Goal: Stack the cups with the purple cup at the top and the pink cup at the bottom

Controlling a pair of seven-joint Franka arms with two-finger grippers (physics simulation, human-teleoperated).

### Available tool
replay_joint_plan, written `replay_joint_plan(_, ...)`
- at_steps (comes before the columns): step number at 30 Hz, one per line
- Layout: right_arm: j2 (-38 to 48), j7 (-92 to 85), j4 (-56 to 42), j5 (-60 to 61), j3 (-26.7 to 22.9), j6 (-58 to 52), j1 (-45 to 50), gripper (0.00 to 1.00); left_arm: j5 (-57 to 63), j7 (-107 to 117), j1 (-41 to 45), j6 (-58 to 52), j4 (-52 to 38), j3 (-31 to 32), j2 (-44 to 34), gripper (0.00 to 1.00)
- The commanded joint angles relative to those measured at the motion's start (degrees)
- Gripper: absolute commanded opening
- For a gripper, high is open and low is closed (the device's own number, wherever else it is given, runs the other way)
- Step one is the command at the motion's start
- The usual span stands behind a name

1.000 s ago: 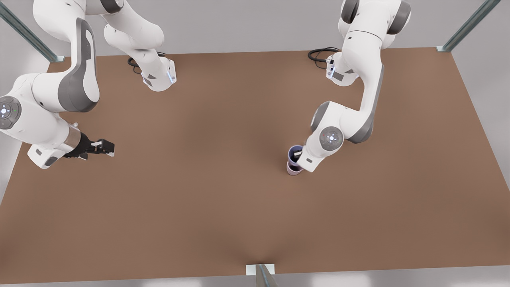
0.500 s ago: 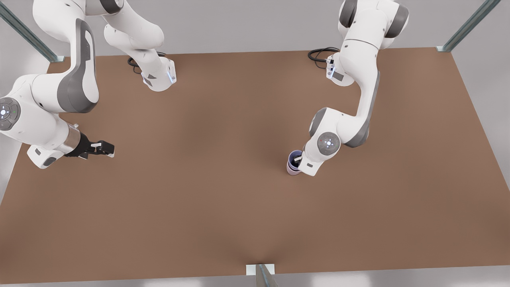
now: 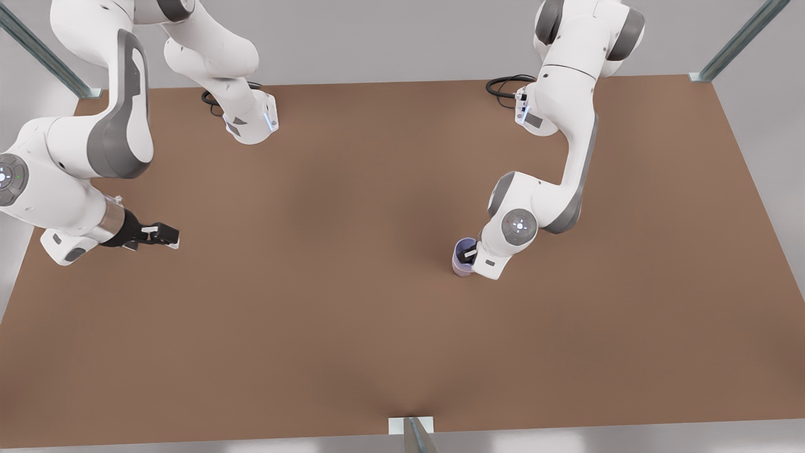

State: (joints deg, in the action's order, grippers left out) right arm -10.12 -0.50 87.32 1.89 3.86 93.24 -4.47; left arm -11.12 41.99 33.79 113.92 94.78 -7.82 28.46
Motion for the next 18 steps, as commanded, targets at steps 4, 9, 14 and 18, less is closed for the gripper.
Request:
replay_joint_plan(4,0.01,0.93,0.31,0.31,0.01,0.45,0.08,1.0,0.39,1.95,-0.04,-0.1,-0.03,0.0,-0.07,1.0)
replay_joint_plan(9,0.01,0.93,0.31,0.31,0.01,0.54,0.08,1.0,0.74,-0.42,-1.19,-3.44,-0.12,-0.09,-2.36,1.0)
replay_joint_plan(14,0.01,0.93,0.39,0.31,0.01,0.45,0.08,1.0,6.19,-30.28,-3.56,-27.34,-7.32,-9.48,-12.11,1.0)
replay_joint_plan(18,0.01,0.93,0.39,0.31,0.01,0.45,0.08,1.0,7.43,-39.62,-13.49,-32.62,-14.18,-9.14,-16.42,1.0)
